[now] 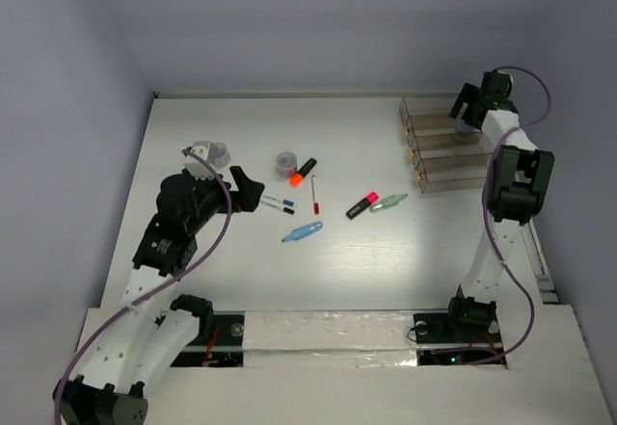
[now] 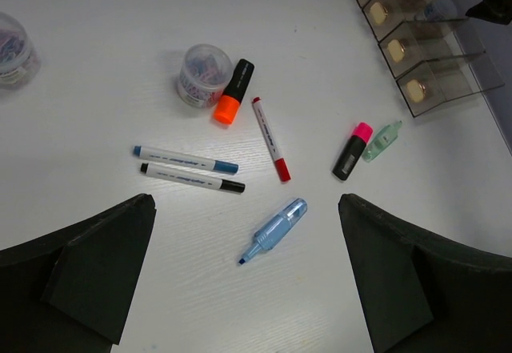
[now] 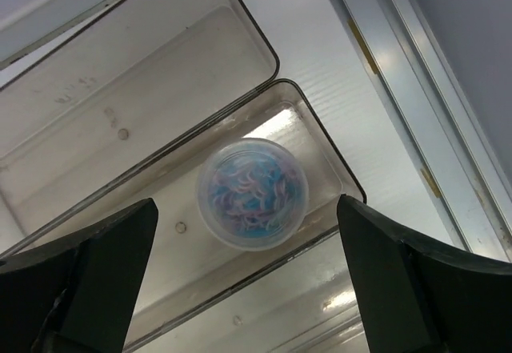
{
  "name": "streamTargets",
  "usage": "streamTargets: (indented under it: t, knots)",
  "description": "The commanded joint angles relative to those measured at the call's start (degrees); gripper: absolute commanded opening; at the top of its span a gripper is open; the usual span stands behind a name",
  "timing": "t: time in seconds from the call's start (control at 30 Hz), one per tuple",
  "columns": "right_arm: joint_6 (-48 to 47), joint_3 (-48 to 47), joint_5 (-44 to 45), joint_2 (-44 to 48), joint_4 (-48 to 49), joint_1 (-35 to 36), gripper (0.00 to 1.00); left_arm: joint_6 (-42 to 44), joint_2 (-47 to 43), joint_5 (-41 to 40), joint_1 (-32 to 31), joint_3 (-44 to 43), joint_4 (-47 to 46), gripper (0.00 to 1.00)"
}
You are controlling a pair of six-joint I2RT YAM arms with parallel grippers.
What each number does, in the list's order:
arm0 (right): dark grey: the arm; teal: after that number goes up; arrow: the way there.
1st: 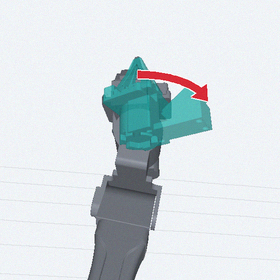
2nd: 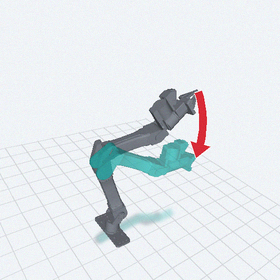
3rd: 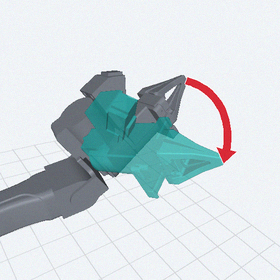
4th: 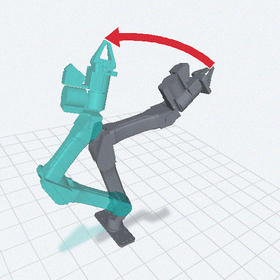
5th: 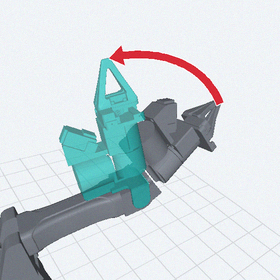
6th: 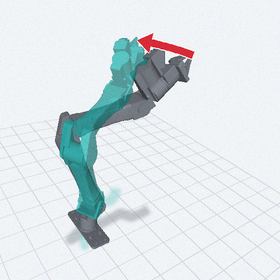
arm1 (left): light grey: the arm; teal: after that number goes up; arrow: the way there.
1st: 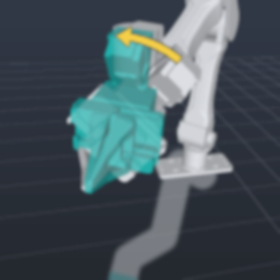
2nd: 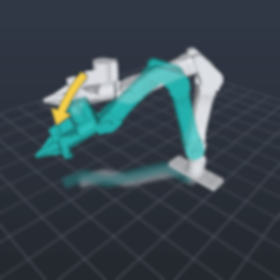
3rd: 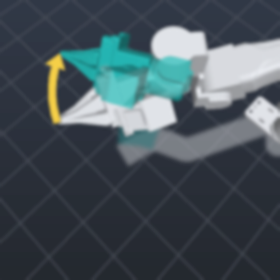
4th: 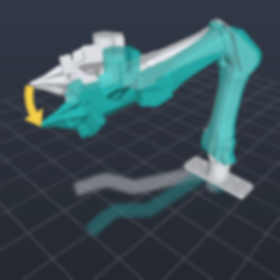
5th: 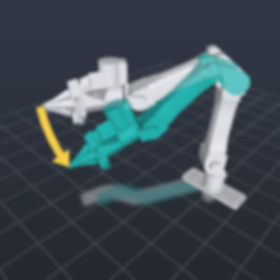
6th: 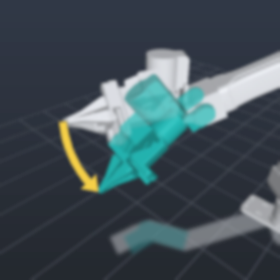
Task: Sort the stationery into containers
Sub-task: Place the stationery in the storage box, then pick up the stationery from the center of the board.
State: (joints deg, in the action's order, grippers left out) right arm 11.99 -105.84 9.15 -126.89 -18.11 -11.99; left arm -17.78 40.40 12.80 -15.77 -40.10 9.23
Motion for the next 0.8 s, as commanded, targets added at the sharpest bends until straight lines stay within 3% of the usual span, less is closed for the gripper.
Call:
streamTargets:
  t: [0.0, 0.13, 0.27, 0.3, 0.4, 0.53, 0.77]
  knots:
    - [2.24, -2.0, -1.23, 7.95, 0.35, -0.32, 1.0, 1.26, 0.99, -1.02, -0.31, -1.21, -1.85, 0.99]
    - [9.16, 6.23, -7.81, 18.82, 4.81, -0.32, 1.0, 1.43, 5.46, -1.72, -0.31, -1.74, -1.5, 0.99]
    - [17.0, 26.17, -19.83, 34.92, 17.64, 3.37, 0.98, 0.38, 12.23, -0.06, -0.92, -5.23, -1.85, 0.99]
    - [18.32, 34.04, -21.35, 38.0, 20.8, 4.59, 0.96, -0.4, 13.81, -0.49, -1.97, -6.56, -1.85, 0.99]
    - [20.27, 45.5, -22.86, 49.17, 27.59, 10.74, 0.96, -1.29, 21.19, -5.04, -6.26, -13.06, -1.85, 0.99]
    - [22.98, 56.93, -24.43, 64.52, 28.83, 14.97, 1.0, -1.03, 37.06, -18.56, -12.25, -24.73, 1.21, 0.99]
    - [20.97, 65.05, -28.92, 80.29, 20.58, 15.5, 1.0, -0.32, 56.61, -26.5, -12.79, -34.95, 1.23, 0.99]
